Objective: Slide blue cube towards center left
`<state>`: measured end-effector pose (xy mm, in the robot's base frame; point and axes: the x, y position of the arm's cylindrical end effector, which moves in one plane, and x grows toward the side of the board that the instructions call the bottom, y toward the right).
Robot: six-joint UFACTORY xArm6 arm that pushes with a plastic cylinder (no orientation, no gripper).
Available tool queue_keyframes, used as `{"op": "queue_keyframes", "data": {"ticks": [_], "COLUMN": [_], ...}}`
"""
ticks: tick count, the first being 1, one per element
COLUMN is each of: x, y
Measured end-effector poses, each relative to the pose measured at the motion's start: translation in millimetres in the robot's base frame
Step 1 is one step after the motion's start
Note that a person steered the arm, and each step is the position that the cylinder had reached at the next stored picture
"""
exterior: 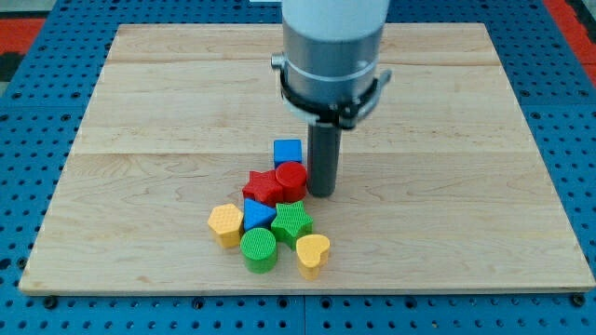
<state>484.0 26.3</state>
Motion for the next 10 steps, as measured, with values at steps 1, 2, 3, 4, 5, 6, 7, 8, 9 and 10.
{"op": "queue_keyframes", "data": {"ticks": [1, 2, 3, 4, 5, 6, 7, 8, 9, 10], "x": [-49, -51, -27, -5, -26, -39, -33, -28, -13, -14], "y": [25, 18, 61, 36, 10, -13, 5, 3, -9, -53]}}
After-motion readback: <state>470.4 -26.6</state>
